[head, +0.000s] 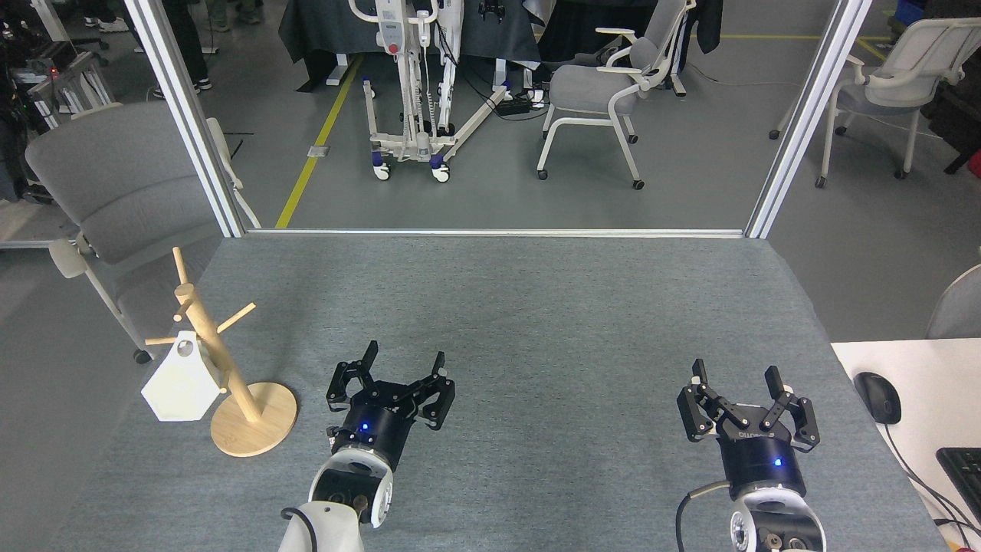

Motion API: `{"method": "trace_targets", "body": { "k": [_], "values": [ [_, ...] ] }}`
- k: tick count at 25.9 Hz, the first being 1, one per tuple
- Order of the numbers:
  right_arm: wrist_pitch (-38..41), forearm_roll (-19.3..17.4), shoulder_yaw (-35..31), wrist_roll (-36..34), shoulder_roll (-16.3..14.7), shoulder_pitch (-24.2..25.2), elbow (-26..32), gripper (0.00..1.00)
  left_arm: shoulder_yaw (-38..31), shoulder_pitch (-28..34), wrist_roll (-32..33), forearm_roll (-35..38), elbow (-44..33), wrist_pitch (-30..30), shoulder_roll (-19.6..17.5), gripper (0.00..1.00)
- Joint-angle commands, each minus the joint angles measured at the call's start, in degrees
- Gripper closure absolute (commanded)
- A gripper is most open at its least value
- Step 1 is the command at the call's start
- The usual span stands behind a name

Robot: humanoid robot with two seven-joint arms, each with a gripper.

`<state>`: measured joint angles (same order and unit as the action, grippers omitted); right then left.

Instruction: Hang cup on storage rack

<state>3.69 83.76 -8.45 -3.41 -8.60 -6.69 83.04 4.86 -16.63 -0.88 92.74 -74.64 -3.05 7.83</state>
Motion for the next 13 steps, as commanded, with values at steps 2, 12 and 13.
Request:
{"method": "trace_targets", "body": {
  "k": [2,12,13],
  "values": [
    [0.0,0.0,0.0,0.0,-0.1,-0.2,-0.2,0.0,-0.9,-2.3,0.7,-3.3,0.5,1.4,0.0,0.01],
    [0.0,0.0,0.0,0.0,-0.1,-0.3,-0.2,0.0,-1.2,4.8,0.1,-3.3,-8.9,1.2,-0.3,0.01],
    [0.0,0.0,0.0,0.0,-0.1,-0.3,-0.2,0.0,-1.2,4.8,0.1,-3.3,-8.9,1.2,-0.3,0.01]
  ]
}}
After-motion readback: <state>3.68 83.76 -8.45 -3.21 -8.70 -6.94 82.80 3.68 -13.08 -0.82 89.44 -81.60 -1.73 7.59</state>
